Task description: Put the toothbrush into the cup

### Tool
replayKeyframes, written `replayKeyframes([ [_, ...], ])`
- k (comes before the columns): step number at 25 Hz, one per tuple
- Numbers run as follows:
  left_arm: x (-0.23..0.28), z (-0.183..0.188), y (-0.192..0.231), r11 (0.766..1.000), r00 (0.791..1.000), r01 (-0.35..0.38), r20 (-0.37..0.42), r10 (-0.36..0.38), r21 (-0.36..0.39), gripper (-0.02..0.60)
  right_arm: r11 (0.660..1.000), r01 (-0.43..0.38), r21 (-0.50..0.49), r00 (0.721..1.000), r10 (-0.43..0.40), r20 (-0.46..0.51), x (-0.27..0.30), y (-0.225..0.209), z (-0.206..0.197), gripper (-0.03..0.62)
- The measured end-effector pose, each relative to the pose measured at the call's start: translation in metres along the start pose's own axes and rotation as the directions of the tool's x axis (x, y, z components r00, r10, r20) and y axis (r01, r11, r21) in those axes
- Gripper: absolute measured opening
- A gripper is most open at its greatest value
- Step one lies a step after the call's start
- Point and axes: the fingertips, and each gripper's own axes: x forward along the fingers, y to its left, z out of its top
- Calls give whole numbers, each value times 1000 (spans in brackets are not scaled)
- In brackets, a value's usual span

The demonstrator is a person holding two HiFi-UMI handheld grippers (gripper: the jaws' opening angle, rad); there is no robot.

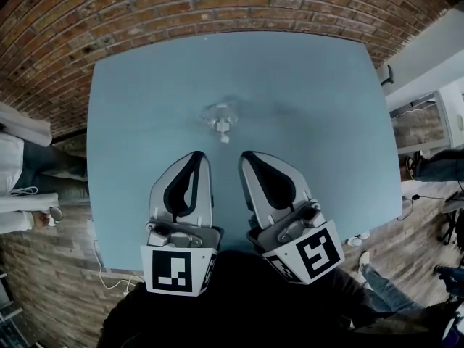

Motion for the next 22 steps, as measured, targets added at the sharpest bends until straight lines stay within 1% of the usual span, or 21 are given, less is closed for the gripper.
replayKeyframes([
  [2,-1,0,-1,1000,1000,1,-1,-1,1,8,1000,0,0,1000,0,1,-1,0,1,2],
  [5,0,5,-2,1000,1000,4,27,-5,10,8,1000,-1,-3,1000,1,7,-2,1,2,2],
  [8,-1,3,-3,1000,1000,7,17,-7,7,8,1000,0,-4,1000,0,17,-2,0,4,2],
  [13,-2,-2,-5,1000,1000,13,-22,-13,-3,8,1000,0,-3,1000,0,16,-3,0,4,2],
  [22,-2,4,-8,1000,1000,15,4,-15,3,8,1000,-9,-17,1000,9,21,-5,4,7,0],
])
